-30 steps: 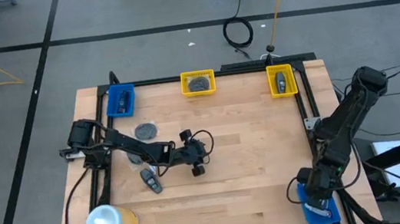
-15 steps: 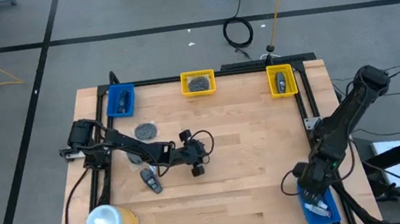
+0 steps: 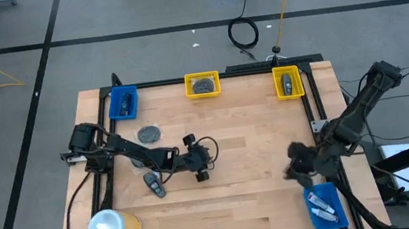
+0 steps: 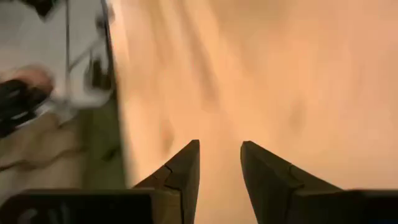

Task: Pick & Place Travel size toiletries
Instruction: Put the hairbrush into the left yellow bin

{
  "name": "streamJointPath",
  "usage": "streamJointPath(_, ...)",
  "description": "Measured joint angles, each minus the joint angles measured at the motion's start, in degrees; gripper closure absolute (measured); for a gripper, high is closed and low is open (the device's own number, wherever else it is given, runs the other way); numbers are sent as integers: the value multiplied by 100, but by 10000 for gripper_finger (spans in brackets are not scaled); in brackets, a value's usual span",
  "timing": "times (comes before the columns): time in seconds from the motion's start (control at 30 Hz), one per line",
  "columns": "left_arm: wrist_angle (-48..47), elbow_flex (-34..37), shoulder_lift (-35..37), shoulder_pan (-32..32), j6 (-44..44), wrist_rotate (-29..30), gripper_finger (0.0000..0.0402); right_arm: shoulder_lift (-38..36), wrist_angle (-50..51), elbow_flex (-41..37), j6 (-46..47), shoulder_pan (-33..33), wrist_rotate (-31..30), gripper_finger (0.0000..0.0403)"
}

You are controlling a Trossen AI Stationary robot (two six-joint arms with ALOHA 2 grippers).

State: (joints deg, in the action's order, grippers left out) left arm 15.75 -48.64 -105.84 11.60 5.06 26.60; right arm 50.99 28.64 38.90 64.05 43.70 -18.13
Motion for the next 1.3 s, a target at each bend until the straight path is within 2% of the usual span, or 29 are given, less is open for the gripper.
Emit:
streamJointPath(0.1,-119,-2,20,312,-345,887,243,197,-1927,-621,-2176,-345,-763,300)
streamJointPath(0.17,-411,-20,87,539,-485,1641,243,419,-3620,-1178,-3509,-634,-851,299)
streamJointPath(0.27,-1278,-71,316,802,-208,2528,243,930,-6097,-1936,-4817,-1172,-766,294)
streamJointPath(0.33,-2085,-174,536,799,388,2597,243,1311,-7265,-2302,-5327,-1545,-596,291)
streamJointPath(0.4,-3134,-266,845,616,1315,2264,243,1703,-7992,-2511,-5647,-1903,-576,287)
streamJointPath(0.47,-4009,-374,1095,314,2084,1573,243,2081,-8372,-2571,-5822,-2225,-574,283)
streamJointPath(0.53,-4700,-387,1282,-58,2383,724,242,2507,-8547,-2498,-5911,-2507,-570,276)
streamJointPath(0.7,-5521,-387,1381,-994,2334,-695,236,3500,-8892,-2225,-5889,-2963,-273,245)
streamJointPath(0.8,-5799,-368,1290,-1499,2183,-1298,205,4082,-9148,-2118,-5676,-3107,-269,219)
streamJointPath(0.93,-5989,-374,1221,-1986,2076,-1427,139,4790,-9348,-2008,-5844,-3311,-266,187)
streamJointPath(1.07,-6198,-380,1204,-2279,2266,-984,96,5336,-9529,-1980,-5970,-3576,-262,173)
streamJointPath(1.2,-6266,-291,1204,-2429,2420,-830,98,5621,-9565,-1943,-5982,-3817,-223,175)
streamJointPath(1.3,-6267,-125,1195,-2611,2528,-854,119,5628,-9732,-1937,-6048,-3983,179,180)
